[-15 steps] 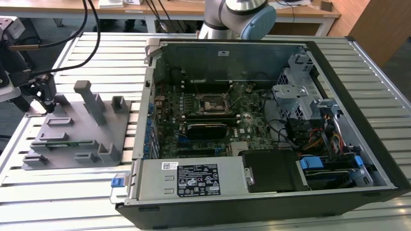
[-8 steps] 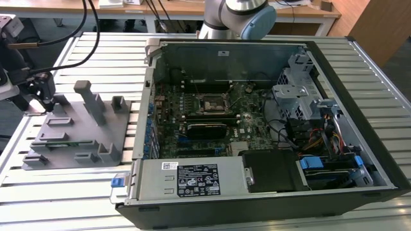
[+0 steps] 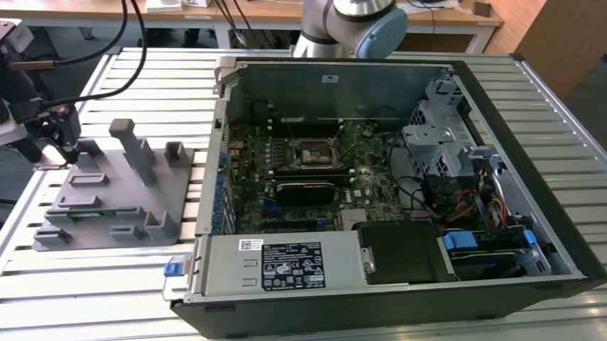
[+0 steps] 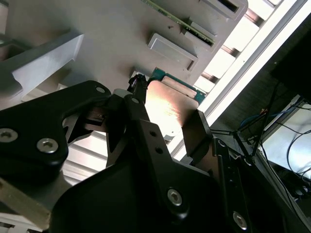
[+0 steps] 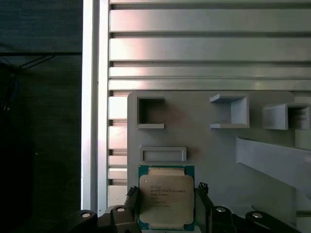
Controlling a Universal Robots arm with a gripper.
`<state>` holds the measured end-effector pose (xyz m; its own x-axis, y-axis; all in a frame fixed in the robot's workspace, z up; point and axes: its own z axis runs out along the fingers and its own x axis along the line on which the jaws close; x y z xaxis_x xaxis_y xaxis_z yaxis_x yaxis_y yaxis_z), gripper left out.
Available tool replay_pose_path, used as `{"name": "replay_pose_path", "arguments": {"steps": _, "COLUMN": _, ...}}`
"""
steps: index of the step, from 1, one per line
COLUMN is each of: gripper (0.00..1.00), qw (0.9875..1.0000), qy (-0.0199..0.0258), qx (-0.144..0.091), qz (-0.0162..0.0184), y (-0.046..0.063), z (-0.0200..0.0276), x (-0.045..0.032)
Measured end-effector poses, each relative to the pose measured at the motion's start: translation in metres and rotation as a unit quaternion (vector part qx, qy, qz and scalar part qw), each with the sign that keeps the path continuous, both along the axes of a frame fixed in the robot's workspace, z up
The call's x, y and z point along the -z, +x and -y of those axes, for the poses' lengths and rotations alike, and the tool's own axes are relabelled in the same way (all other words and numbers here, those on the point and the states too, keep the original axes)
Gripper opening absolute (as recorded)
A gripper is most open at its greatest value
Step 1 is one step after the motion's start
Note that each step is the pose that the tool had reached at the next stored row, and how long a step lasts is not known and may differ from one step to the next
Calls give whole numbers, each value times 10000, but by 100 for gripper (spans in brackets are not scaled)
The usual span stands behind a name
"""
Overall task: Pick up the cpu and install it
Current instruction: 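Pick up the cpu and move it towards the insertion slot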
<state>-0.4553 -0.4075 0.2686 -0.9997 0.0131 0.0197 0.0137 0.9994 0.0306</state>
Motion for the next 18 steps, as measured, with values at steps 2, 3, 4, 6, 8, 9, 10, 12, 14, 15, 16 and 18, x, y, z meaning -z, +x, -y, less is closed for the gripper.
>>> {"name": "replay_pose_path", "arguments": {"steps": 2, "gripper": 54, "qw": 10000, "qy": 0, "qx": 0, "qz": 1, "y": 0, "z": 0, "x": -8}}
{"name": "replay_pose_path", "arguments": {"steps": 3, "gripper": 54, "qw": 10000, "qy": 0, "qx": 0, "qz": 1, "y": 0, "z": 0, "x": -12}}
{"name": "replay_pose_path", "arguments": {"steps": 4, "gripper": 54, "qw": 10000, "qy": 0, "qx": 0, "qz": 2, "y": 0, "z": 0, "x": -16}}
{"name": "replay_pose_path", "arguments": {"steps": 6, "gripper": 54, "qw": 10000, "qy": 0, "qx": 0, "qz": 3, "y": -1, "z": 0, "x": -25}}
{"name": "replay_pose_path", "arguments": {"steps": 8, "gripper": 54, "qw": 10000, "qy": 0, "qx": 0, "qz": 5, "y": -1, "z": 0, "x": -32}}
{"name": "replay_pose_path", "arguments": {"steps": 9, "gripper": 54, "qw": 10000, "qy": 0, "qx": 0, "qz": 6, "y": -1, "z": 0, "x": -37}}
{"name": "replay_pose_path", "arguments": {"steps": 10, "gripper": 54, "qw": 10000, "qy": 0, "qx": 0, "qz": 6, "y": -1, "z": 0, "x": -42}}
{"name": "replay_pose_path", "arguments": {"steps": 12, "gripper": 54, "qw": 10000, "qy": 0, "qx": 0, "qz": 8, "y": -1, "z": 0, "x": -53}}
{"name": "replay_pose_path", "arguments": {"steps": 14, "gripper": 54, "qw": 10000, "qy": 0, "qx": 0, "qz": 9, "y": -1, "z": 0, "x": -63}}
{"name": "replay_pose_path", "arguments": {"steps": 15, "gripper": 54, "qw": 10000, "qy": 0, "qx": 0, "qz": 10, "y": -2, "z": 0, "x": -68}}
{"name": "replay_pose_path", "arguments": {"steps": 16, "gripper": 54, "qw": 10000, "qy": 0, "qx": 0, "qz": 10, "y": -2, "z": 0, "x": -72}}
{"name": "replay_pose_path", "arguments": {"steps": 18, "gripper": 54, "qw": 10000, "qy": 0, "qx": 0, "qz": 11, "y": -2, "z": 0, "x": -83}}
